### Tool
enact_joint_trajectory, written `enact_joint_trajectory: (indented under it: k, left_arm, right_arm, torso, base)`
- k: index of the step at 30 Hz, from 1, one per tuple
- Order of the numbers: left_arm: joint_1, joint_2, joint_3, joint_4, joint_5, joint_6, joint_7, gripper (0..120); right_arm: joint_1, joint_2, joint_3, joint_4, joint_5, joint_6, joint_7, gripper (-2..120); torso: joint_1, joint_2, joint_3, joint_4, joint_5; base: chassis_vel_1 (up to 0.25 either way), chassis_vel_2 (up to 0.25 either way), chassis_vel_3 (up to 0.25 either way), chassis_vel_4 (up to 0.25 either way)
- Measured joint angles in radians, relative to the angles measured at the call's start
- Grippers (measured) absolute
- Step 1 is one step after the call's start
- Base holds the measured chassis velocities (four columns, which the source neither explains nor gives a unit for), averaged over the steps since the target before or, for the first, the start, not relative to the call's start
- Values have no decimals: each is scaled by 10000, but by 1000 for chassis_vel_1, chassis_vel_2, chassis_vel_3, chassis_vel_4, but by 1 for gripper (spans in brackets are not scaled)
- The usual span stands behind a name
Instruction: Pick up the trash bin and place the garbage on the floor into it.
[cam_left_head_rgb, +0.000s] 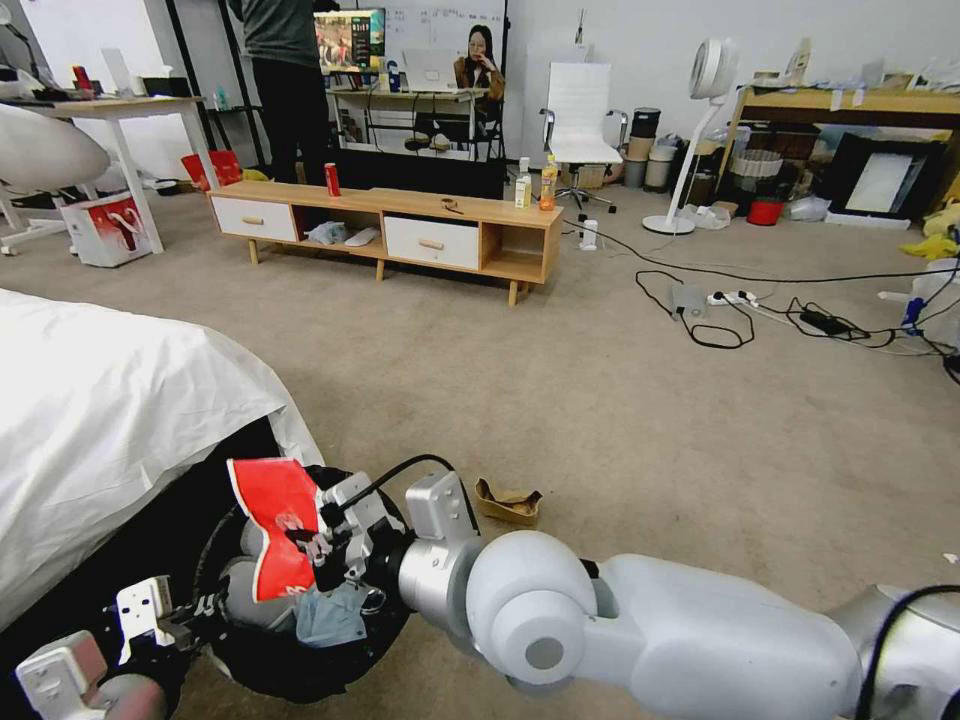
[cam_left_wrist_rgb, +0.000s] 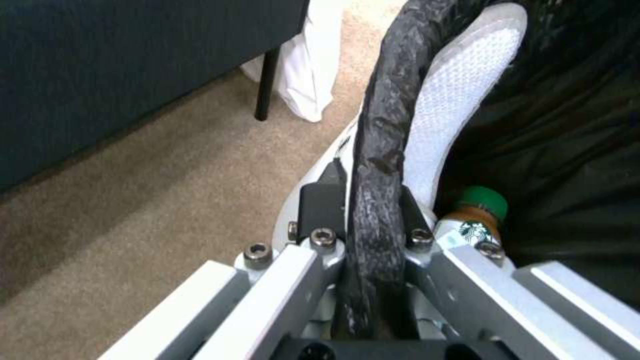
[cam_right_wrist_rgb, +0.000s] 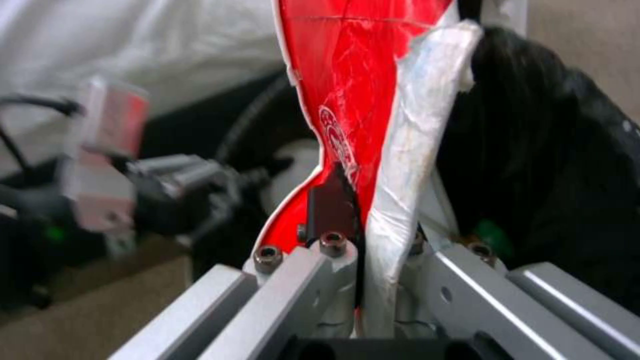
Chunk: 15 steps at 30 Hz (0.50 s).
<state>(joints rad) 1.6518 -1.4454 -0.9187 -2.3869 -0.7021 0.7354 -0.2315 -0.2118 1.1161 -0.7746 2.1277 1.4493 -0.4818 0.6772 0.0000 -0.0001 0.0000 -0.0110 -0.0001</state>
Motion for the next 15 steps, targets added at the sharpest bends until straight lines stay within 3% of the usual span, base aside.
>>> enact_joint_trajectory:
  k: [15]
  left_arm:
    - [19, -106, 49, -21, 25, 0, 5, 3]
  right_arm:
    - [-466, 106, -165, -370, -382, -251, 305, 0]
  torso:
    - [0, 0, 0, 0, 1]
  base:
    - [0, 0, 0, 0]
